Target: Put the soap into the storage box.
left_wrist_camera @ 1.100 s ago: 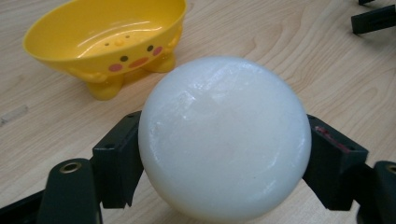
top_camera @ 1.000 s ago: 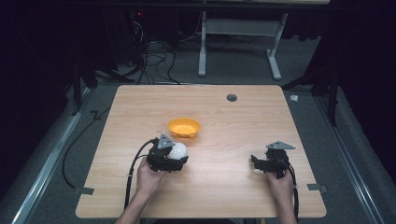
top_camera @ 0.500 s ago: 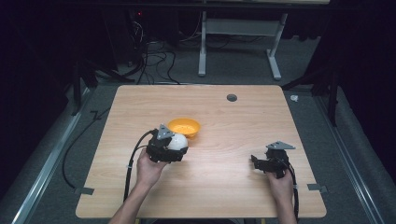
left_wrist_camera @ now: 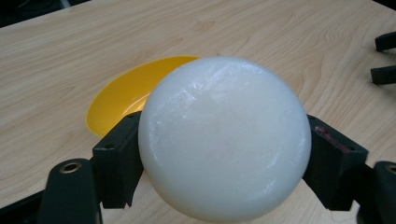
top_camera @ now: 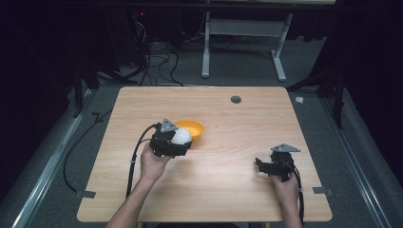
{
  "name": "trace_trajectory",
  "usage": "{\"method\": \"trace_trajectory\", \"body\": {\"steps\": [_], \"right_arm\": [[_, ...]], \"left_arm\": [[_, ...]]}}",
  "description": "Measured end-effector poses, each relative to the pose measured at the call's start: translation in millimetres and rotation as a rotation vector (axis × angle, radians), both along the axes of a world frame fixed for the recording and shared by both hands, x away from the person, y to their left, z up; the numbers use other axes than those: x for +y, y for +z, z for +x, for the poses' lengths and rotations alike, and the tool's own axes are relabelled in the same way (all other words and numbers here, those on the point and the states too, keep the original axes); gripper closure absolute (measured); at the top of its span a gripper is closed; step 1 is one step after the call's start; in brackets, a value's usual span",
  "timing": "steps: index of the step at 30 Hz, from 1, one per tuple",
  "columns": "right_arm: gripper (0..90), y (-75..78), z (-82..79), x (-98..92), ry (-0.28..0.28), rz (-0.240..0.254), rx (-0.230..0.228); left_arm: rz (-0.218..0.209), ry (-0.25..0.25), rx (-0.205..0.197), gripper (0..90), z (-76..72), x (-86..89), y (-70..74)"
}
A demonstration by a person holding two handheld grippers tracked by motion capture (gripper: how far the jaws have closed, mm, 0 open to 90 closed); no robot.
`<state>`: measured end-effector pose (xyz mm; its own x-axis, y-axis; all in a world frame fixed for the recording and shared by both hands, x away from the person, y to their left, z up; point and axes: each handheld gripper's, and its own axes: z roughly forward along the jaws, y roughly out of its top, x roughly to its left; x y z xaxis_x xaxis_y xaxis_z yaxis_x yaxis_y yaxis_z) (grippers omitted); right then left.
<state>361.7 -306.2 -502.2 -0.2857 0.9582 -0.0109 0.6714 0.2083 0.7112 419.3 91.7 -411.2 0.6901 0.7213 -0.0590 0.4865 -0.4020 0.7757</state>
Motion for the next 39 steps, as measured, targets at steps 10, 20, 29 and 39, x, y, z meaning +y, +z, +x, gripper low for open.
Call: {"method": "trace_trajectory", "body": {"steps": [10,20,29,39], "right_arm": [[20.1,0.0,-0.1,0.1,0.001,0.0,0.0],[20.1,0.0,-0.1,0.2,0.0,0.001,0.0],[20.1,0.0,-0.1,0.1,0.001,0.0,0.0],[20.1,-0.1,-0.1,-0.1,0.003,-0.001,-0.001]], "left_arm": [[0.018,0.008,-0.001,24.4,10.3,-5.2,2.4],[0.017,0.018,0.007,24.4,21.1,-6.9,7.0],[0.032,0.037,0.032,24.4,36.4,-7.9,6.5],[0.034,0.074,0.065,24.4,54.2,-11.4,2.5]]}}
